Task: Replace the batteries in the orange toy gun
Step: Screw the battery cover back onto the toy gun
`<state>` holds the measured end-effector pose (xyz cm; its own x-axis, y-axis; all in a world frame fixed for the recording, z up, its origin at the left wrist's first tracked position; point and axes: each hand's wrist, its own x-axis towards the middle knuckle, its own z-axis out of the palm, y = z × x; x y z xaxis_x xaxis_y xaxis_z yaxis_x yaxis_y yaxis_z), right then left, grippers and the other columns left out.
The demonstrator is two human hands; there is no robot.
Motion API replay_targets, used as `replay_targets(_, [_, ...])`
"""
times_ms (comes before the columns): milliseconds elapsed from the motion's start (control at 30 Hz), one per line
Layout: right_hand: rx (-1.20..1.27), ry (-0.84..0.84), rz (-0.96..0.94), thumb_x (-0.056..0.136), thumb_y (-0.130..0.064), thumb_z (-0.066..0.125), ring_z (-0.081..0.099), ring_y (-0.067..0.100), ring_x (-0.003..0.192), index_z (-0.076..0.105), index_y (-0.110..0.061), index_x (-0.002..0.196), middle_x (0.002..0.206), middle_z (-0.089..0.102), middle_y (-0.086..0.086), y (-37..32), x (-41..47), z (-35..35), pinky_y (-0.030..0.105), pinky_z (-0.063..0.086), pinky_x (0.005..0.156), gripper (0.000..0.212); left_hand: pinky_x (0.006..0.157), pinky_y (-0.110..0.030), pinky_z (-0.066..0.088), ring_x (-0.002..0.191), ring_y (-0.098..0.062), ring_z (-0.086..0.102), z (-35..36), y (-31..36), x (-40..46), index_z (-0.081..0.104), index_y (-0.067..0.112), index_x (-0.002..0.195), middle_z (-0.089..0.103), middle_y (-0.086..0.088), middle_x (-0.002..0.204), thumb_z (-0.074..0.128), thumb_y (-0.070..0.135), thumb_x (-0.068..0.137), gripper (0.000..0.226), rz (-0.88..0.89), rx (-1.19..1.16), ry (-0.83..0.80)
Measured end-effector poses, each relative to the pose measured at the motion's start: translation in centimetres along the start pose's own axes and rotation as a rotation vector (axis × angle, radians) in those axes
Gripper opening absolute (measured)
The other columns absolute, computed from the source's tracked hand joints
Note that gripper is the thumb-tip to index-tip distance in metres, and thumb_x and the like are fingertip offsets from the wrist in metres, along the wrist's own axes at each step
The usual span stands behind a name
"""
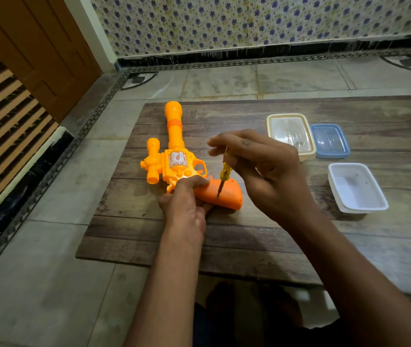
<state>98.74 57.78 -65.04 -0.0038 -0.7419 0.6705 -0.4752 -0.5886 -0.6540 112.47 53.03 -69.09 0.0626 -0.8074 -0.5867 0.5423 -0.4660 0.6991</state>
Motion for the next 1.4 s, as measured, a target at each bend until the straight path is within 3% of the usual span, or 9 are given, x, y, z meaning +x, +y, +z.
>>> replay_targets(100, [0.008,-0.005,0.021,0.091,0.016,0.064,0.075,0.014,0.102,0.072,0.002,0.120,0.112,0.074,0.010,0.21,-0.04,-0.18,0.037,0.062,0.084,0.033,0.066,-0.049,0.064,0.089,-0.032,0.074,0.01,0.06,0.10,0.060,0.004,0.133,0.072,-0.018,0.105,0.065,-0.011,0.077,0.058,0.000,-0.008,0.009])
replay_targets(267, [-0.128,0.102,-0.025,0.089,-0.012,0.079,0.073,0.013,0.084,0.078,-0.004,0.109,0.094,0.074,0.009,-0.09,0.05,-0.08,0.021,0.058,0.075,0.022,0.072,-0.051,0.063,0.094,-0.033,0.073,0.04,0.04,-0.11,0.057,0.004,0.136,0.071,-0.018,0.110,0.067,-0.011,0.076,0.063,0.007,-0.010,0.002])
replay_targets(400, [-0.024,0.016,0.010,0.096,0.002,0.064,0.073,0.014,0.102,0.072,0.000,0.120,0.111,0.074,0.008,-0.14,0.05,-0.07,0.033,0.060,0.085,0.025,0.080,-0.062,0.062,0.103,-0.039,0.072,0.09,0.07,-0.15,0.057,0.006,0.134,0.071,-0.022,0.118,0.068,-0.010,0.075,0.062,0.000,-0.009,0.009])
replay_targets(633, [-0.115,0.084,-0.026,0.093,-0.007,0.073,0.073,0.012,0.090,0.075,-0.003,0.116,0.098,0.075,0.008,-0.03,0.10,-0.02,0.023,0.059,0.079,0.023,0.063,-0.050,0.064,0.095,-0.034,0.074,0.10,0.11,-0.09,0.059,0.006,0.136,0.071,-0.022,0.123,0.071,-0.008,0.070,0.068,0.012,-0.020,0.017])
replay_targets(767, [0.004,-0.003,0.008,0.095,0.009,0.062,0.072,0.017,0.108,0.071,0.000,0.123,0.119,0.073,0.009,0.01,0.10,-0.15,0.038,0.060,0.087,0.031,0.069,-0.054,0.064,0.100,-0.037,0.072,0.14,0.26,-0.23,0.056,0.007,0.138,0.070,-0.021,0.119,0.071,-0.007,0.072,0.069,-0.004,-0.014,0.032])
replay_targets(867, [-0.005,-0.009,0.034,0.091,0.014,0.065,0.074,0.017,0.100,0.073,0.000,0.121,0.112,0.073,0.010,0.35,0.05,-0.33,0.039,0.062,0.082,0.034,0.059,-0.043,0.062,0.091,-0.030,0.073,0.16,0.29,-0.21,0.058,0.005,0.137,0.071,-0.018,0.112,0.066,-0.010,0.077,0.062,-0.005,-0.008,0.015])
replay_targets(1000, [-0.093,0.067,-0.009,0.091,-0.004,0.075,0.073,0.010,0.090,0.077,-0.003,0.112,0.099,0.074,0.007,0.10,0.12,-0.45,0.025,0.060,0.079,0.021,0.067,-0.052,0.064,0.089,-0.031,0.074,0.07,0.22,-0.29,0.058,0.004,0.136,0.072,-0.020,0.112,0.067,-0.011,0.075,0.063,0.014,0.005,0.003])
replay_targets(1233, [0.028,-0.033,0.052,0.092,0.009,0.067,0.075,0.013,0.100,0.073,-0.001,0.120,0.111,0.075,0.007,0.27,0.15,-0.53,0.036,0.063,0.085,0.030,0.076,-0.053,0.062,0.086,-0.029,0.072,0.34,0.31,-0.77,0.059,0.004,0.132,0.072,-0.015,0.096,0.064,-0.013,0.079,0.056,0.019,0.003,0.003])
replay_targets(1400, [-0.097,0.058,0.004,0.091,-0.013,0.077,0.073,0.016,0.084,0.079,-0.005,0.108,0.091,0.073,0.008,-0.05,0.28,-0.43,0.027,0.059,0.076,0.019,0.083,-0.062,0.061,0.095,-0.033,0.074,0.21,0.34,-0.79,0.058,0.005,0.134,0.072,-0.021,0.114,0.068,-0.012,0.076,0.061,0.028,0.016,-0.011])
